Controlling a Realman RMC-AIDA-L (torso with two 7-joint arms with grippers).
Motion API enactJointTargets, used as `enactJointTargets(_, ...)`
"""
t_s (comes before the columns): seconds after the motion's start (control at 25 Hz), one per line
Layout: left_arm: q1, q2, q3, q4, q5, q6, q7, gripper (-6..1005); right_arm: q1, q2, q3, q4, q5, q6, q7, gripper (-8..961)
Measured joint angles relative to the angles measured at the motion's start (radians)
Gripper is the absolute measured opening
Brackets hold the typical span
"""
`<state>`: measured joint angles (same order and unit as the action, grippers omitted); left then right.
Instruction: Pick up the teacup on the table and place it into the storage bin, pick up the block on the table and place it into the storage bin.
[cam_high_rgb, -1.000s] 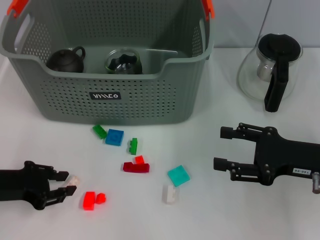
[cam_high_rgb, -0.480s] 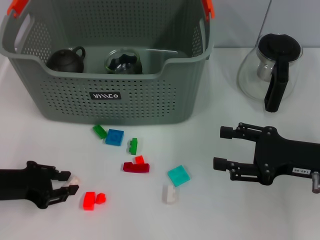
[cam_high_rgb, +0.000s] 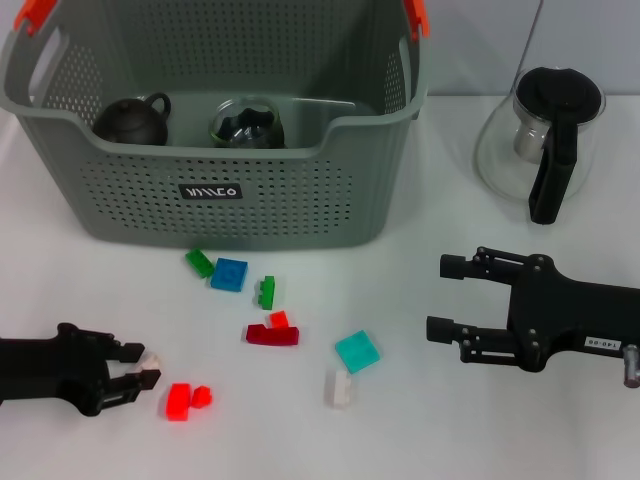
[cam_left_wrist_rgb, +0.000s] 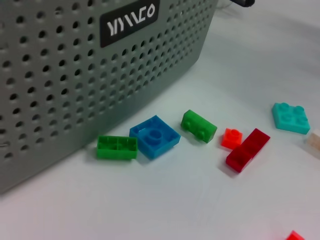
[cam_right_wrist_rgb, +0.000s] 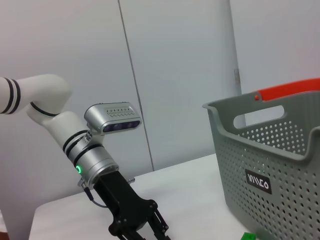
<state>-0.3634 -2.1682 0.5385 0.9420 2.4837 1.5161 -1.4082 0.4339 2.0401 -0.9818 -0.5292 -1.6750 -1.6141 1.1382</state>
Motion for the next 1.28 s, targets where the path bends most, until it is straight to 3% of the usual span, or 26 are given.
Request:
enactJointTargets(0.76,-0.018,0.002,0.001,0.008,0.055,-0.018,-0.077,283,-0.002,0.0,0.0,0.0,0.0,-0.003,0.004,822)
enactJointTargets(1.08,-0.024,0.006,-0.028,0.048,0.044,0.051,-0.105,178,-0.003,-0.003,0.0,-0.001,0.001,-0.004,0.014,822)
enactJointTargets(1.16,-0.035,0.017,-0.069,0.057,0.024,0.131,-0.105,152,-0.002,-0.003,0.0,-0.001,0.001,-0.004,0.014,822)
enactJointTargets(1.28,-0.067,0.059,-0.148,0.036,-0.035,0.288,-0.111,163,0.0,-0.003,0.0,-0.001,0.001,-0.004,0.014,821)
